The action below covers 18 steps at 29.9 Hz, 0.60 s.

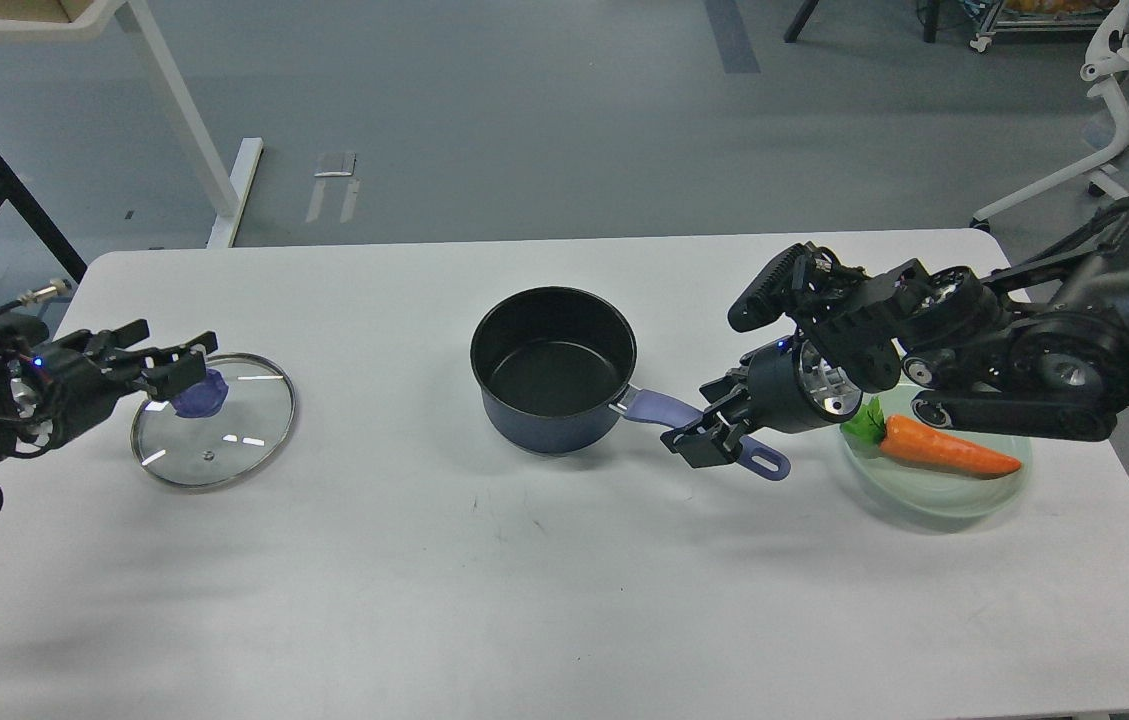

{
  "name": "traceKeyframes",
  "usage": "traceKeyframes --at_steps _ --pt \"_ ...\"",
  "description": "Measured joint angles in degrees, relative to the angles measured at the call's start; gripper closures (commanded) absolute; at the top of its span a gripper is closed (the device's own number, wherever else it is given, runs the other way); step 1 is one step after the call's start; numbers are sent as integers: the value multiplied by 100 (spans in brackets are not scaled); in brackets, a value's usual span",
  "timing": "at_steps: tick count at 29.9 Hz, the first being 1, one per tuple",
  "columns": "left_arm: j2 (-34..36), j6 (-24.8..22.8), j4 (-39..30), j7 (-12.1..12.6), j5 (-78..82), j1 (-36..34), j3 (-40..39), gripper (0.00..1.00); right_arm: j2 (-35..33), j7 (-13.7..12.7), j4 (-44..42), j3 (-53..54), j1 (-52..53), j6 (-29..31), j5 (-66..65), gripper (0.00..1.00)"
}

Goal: Open pot lid

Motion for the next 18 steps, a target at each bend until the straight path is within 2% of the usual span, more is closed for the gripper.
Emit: traceKeyframes --at_steps 4,8,13,18 --pt "22 -132 -5 0 -1524 -324 -15 1 -237 -5 -90 400 4 -67 45 2" --pt "-31 -348 -10 0 -2627 -606 -56 1 -687 -6 -320 1318 -276 -92 55 1" --pt "-326 -464 -1 0 -3986 -723 -417 0 -1183 6 -692 3286 -1371 -83 56 1" --pt "-841 -658 37 0 -4572 -724 -874 0 -1241 82 -1038 5294 -2616 -85 170 1"
